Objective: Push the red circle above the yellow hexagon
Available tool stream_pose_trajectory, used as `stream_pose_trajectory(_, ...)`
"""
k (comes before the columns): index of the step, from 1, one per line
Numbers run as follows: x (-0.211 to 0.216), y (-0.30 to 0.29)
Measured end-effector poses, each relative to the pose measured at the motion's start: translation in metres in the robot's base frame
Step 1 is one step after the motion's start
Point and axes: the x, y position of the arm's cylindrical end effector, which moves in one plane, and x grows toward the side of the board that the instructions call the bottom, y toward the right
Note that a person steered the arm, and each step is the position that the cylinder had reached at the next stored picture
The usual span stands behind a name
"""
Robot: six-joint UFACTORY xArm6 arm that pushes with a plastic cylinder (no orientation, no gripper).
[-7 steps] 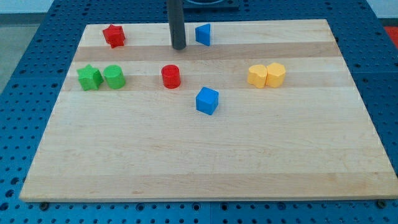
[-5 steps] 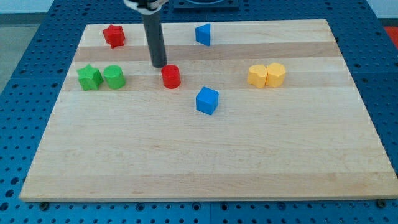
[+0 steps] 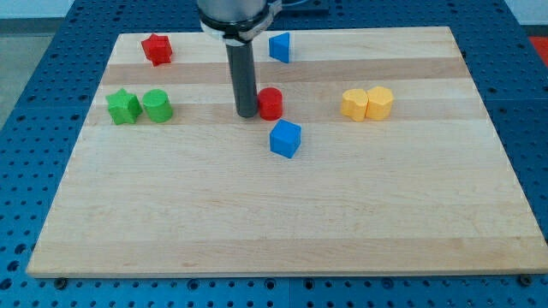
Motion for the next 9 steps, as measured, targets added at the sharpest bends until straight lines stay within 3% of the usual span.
stream_pose_trajectory(2, -0.002, 0.037)
stream_pose_trajectory(5, -0.039, 0.114)
stream_pose_trajectory(9, -0.042, 0.202)
